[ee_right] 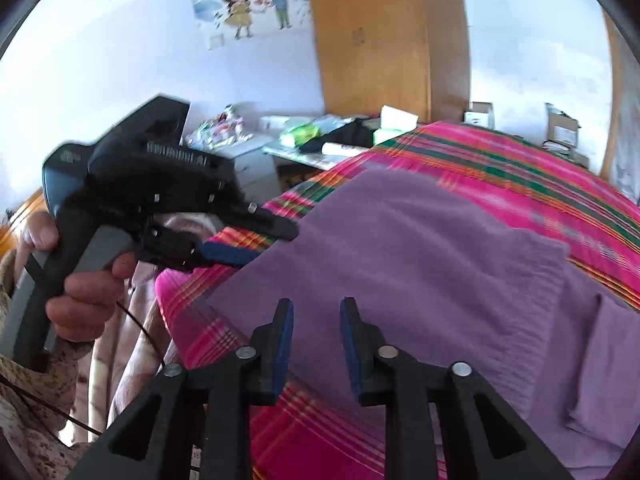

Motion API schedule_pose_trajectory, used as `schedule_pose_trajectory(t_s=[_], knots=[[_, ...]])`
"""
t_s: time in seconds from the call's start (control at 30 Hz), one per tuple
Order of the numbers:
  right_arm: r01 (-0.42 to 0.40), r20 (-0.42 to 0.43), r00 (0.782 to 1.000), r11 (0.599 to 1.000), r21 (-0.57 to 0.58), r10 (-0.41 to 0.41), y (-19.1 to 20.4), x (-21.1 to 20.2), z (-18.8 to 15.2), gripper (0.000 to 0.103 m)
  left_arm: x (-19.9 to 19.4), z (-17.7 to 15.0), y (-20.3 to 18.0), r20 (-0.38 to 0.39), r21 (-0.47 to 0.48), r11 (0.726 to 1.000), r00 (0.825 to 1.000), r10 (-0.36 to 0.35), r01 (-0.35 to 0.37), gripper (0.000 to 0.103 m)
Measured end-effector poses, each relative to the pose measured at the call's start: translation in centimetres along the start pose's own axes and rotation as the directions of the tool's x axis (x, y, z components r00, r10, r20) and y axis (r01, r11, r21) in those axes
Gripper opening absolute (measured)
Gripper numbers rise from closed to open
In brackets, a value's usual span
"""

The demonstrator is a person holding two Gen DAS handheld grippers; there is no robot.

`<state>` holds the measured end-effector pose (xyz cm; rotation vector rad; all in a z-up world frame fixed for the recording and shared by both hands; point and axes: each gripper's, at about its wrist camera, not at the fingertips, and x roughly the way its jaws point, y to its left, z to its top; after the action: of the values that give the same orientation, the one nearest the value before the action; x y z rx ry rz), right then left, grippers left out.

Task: Fold clothes
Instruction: 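Move both grippers to the fleece edge and grasp it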

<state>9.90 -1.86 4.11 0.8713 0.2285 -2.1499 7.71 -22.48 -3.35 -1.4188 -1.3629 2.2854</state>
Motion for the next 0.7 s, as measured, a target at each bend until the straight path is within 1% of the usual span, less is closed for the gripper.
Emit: schedule_pose_trajectory(t_s=[0.07, 0.13, 0.17, 0.2, 0.23, 0.3, 0.37, 0.5, 0.6, 0.7], knots=[[-0.016, -0.011, 1.000, 1.000, -0.020, 0.016, 0.6, 0.5, -0.1, 0.038, 0.3, 0.0, 0.2, -0.032, -0.002, 1.000, 0.999, -0.029, 0.029, 0.051], [-0.035, -0.014, 0.999, 0.999, -0.042, 0.034, 1.2, 0.8, -0.3, 0.041, 0.4, 0.0, 0.4, -0.054, -0.006, 0.999, 0.997, -0.050, 0.050, 0.051], [-0.044, -0.016, 0.999, 0.998, -0.054, 0.043, 1.5, 1.0, -0.3, 0.048, 0.5, 0.1, 0.5, -0.066, -0.008, 0.998, 0.996, -0.058, 0.058, 0.051], [-0.053, -0.017, 0.998, 0.996, -0.066, 0.052, 1.9, 1.1, -0.4, 0.052, 0.5, 0.2, 0.6, -0.076, -0.014, 0.998, 0.995, -0.070, 0.069, 0.051], [-0.058, -0.016, 0.998, 0.995, -0.079, 0.057, 2.2, 1.2, -0.3, 0.052, 0.5, 0.3, 0.7, -0.086, -0.024, 0.996, 0.992, -0.087, 0.085, 0.051], [-0.059, -0.009, 0.998, 0.992, -0.112, 0.058, 3.0, 1.4, -0.4, 0.057, 0.5, 0.5, 0.8, -0.104, -0.034, 0.993, 0.988, -0.112, 0.109, 0.051], [-0.038, -0.017, 0.999, 0.989, -0.143, 0.035, 3.8, 1.7, -0.4, 0.061, 0.3, 0.7, 0.6, -0.110, -0.030, 0.993, 0.987, -0.117, 0.114, 0.051], [-0.003, -0.031, 1.000, 0.981, -0.192, -0.003, 5.1, 2.6, -0.6, 0.062, 0.2, 0.8, 0.1, -0.118, -0.018, 0.992, 0.985, -0.129, 0.128, 0.051], [0.012, -0.036, 0.999, 0.976, -0.220, -0.021, 6.1, 3.1, -0.6, 0.062, 0.2, 0.8, 0.1, -0.121, -0.018, 0.992, 0.985, -0.127, 0.126, 0.051], [0.042, -0.038, 0.998, 0.978, -0.204, -0.051, 6.4, 3.9, -0.3, 0.062, 0.3, 0.9, 0.1, -0.123, -0.018, 0.993, 0.985, -0.122, 0.121, 0.051]])
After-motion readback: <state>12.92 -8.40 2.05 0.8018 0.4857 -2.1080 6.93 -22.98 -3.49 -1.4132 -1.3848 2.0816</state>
